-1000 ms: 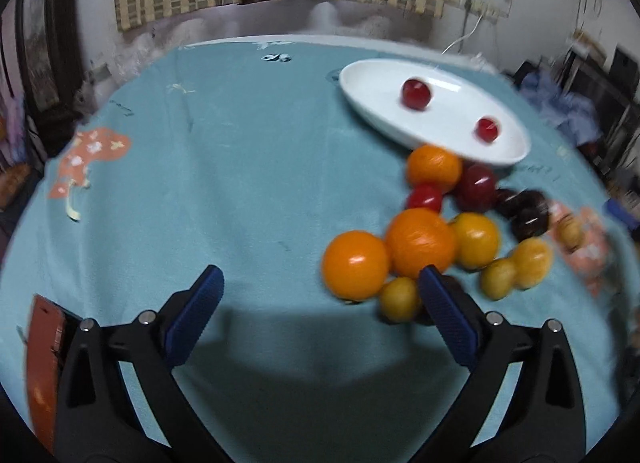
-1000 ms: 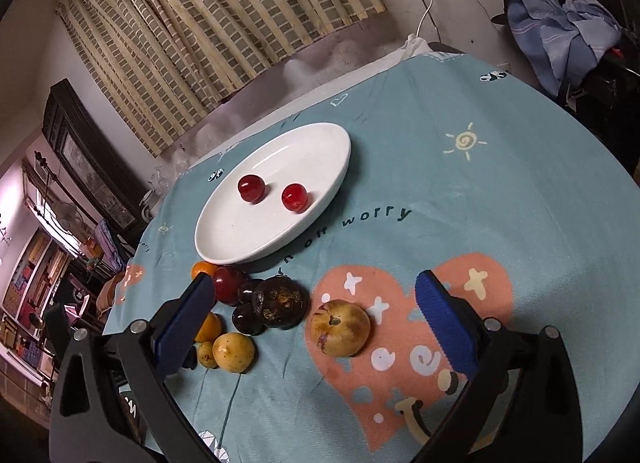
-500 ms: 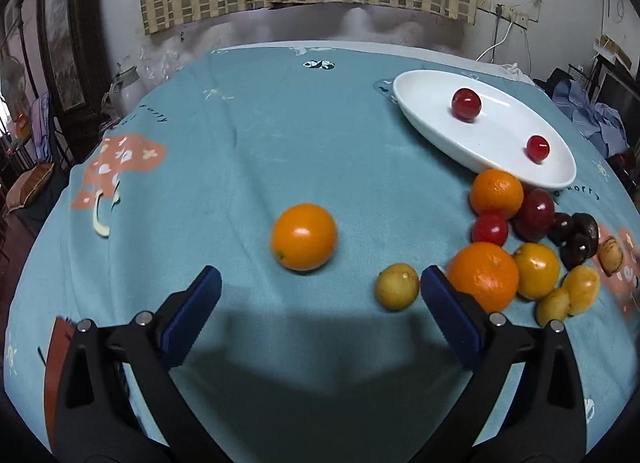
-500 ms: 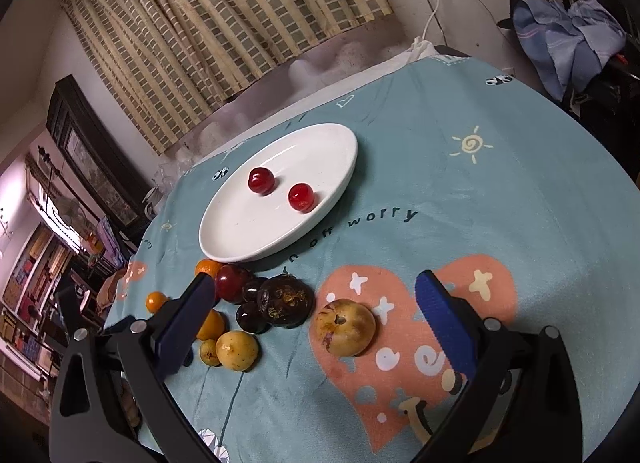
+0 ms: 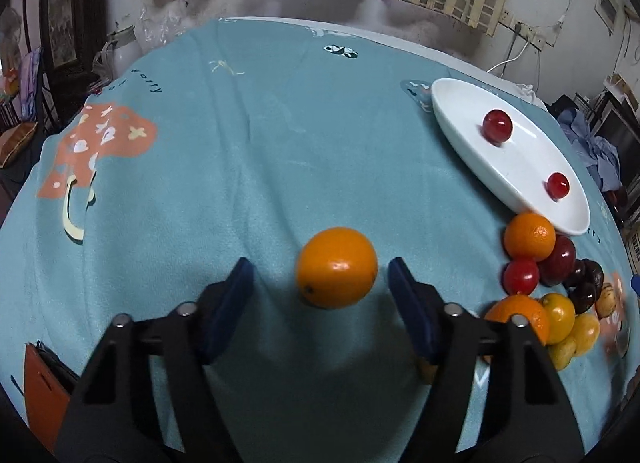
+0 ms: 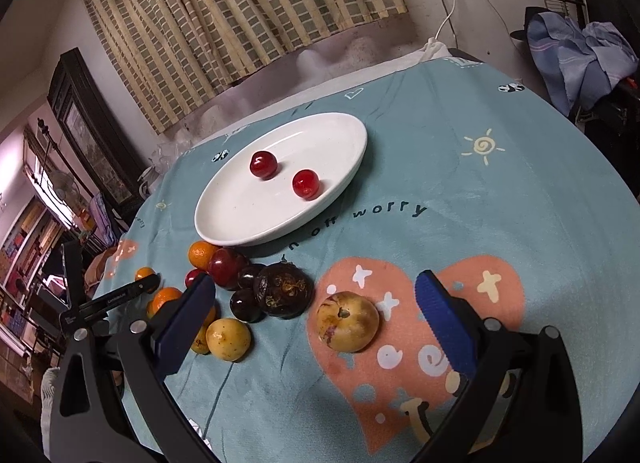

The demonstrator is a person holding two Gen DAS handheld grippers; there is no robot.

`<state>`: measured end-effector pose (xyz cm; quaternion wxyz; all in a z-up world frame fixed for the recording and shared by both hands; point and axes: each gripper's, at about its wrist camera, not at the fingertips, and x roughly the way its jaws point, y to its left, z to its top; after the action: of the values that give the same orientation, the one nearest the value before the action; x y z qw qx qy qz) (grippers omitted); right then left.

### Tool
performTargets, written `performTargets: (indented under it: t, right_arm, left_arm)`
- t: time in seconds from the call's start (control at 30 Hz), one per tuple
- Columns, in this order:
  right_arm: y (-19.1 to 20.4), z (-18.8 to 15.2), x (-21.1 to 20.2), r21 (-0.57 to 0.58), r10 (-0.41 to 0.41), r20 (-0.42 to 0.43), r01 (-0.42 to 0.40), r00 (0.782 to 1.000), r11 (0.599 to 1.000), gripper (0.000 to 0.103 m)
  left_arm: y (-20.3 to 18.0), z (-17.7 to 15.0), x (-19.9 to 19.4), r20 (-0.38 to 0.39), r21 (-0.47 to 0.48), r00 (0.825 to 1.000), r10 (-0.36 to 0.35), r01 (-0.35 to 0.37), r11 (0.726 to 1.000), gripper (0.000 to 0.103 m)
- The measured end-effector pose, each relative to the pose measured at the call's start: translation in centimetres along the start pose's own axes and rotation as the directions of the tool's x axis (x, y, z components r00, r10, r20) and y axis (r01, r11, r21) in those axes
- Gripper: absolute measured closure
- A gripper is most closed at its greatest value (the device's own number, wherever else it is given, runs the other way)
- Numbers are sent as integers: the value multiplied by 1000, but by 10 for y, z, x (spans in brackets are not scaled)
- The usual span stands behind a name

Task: Organize fruits

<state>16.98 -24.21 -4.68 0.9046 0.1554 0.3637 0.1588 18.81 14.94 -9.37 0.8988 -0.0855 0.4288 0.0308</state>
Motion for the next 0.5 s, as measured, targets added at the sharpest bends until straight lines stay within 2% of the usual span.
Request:
performTargets:
  t: [0.1,0.13,0.2,0.27,0.37,0.43,0.5]
  right_arm:
    - [4,-2,2,-39,-22,-20,22,1000,999,3]
    - [5,-4,4,-51,-30,-29,28,999,998,3]
    - [6,-7,9,-63,-37,-57,34,998,997,13]
    - [3,-10,17,-56,-34,-97,29,995,998,31]
    - [0,-16,30,-60,-54,-151,45,987,997,39]
    - [4,-21,37,-107,-97,-168,80,981,991,39]
    - [8,-25,41,-150,-132,-169,106,977,983,44]
  left_arm:
    - [-7,0,1,10,34,1000,11,-12,999,64]
    - [-10,-1,0,14,45,1000,19,-20,999,64]
    - [-13,-2,-1,17,65,1000,24,-25,998,65]
    - [-12,-3,-2,18,66,1000,21,-22,998,65]
    - [-9,-4,-2,16,55,1000,9,-10,998,65]
    - [-9,-4,-3,15,58,1000,8,-9,998,65]
    - [-10,-4,-3,16,64,1000,9,-10,998,65]
